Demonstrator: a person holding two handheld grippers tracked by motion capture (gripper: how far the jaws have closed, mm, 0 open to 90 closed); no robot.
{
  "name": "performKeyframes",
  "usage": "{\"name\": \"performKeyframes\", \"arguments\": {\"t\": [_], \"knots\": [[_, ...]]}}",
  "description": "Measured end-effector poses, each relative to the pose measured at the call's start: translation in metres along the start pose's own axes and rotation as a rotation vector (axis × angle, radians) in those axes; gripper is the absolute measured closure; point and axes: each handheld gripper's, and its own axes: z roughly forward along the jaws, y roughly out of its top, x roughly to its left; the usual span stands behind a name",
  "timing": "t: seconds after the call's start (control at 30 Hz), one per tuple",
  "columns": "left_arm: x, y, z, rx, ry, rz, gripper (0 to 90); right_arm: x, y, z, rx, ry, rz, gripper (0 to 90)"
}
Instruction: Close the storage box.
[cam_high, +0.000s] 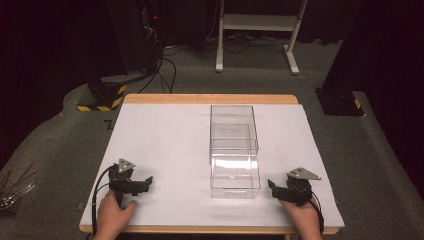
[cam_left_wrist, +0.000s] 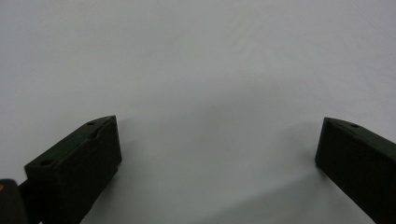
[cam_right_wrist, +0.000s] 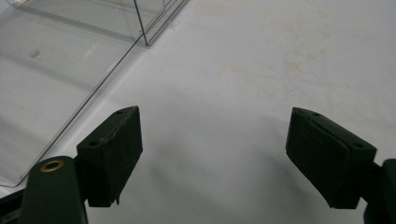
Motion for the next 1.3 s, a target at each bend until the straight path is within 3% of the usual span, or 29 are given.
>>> {"name": "performKeyframes", "arguments": {"t": [0.3, 1.3], "knots": [[0.0, 0.0, 0.0, 0.0, 0.0, -0.001, 0.4, 0.002, 0.003, -0.012, -0.044, 0.002, 0.002, 14.5], [0.0, 0.0, 0.0, 0.0, -0.001, 0.0, 0.4, 0.019, 0.022, -0.053, -0.19, 0.065, -0.039, 13.2]]}}
